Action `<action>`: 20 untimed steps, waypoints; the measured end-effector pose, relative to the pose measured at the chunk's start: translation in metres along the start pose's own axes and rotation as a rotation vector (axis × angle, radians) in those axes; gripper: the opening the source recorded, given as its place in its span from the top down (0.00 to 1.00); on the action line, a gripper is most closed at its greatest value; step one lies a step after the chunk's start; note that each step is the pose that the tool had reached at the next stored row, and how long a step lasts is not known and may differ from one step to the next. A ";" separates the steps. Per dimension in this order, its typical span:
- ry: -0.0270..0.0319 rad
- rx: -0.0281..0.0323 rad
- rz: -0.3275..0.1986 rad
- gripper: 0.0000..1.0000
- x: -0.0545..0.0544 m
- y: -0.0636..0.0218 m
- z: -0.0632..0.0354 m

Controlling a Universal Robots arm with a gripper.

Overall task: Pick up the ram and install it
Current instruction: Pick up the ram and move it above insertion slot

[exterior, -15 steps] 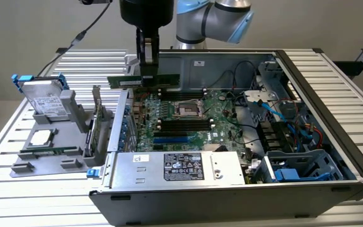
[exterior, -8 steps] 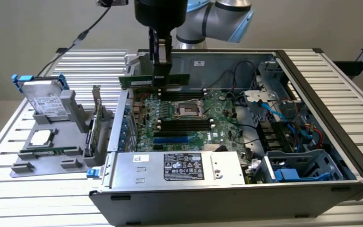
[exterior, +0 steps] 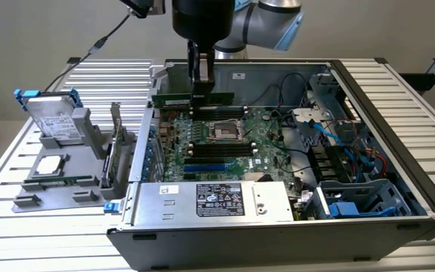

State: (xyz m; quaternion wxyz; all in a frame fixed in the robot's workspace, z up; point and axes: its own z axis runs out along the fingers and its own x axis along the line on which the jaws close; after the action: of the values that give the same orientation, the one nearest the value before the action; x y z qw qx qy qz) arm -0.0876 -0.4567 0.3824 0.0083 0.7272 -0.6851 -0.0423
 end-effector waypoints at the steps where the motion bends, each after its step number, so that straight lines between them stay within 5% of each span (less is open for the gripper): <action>1: -0.0001 0.0000 0.000 0.85 -0.001 -0.0026 0.0016; 12: -0.0001 -0.0001 0.000 0.85 -0.021 -0.0322 0.0206; 20: -0.0035 0.0008 0.016 0.85 -0.021 -0.0531 0.0337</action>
State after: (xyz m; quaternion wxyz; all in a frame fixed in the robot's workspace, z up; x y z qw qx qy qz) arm -0.0384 -0.4306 0.3462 0.0072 0.7217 -0.6908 -0.0433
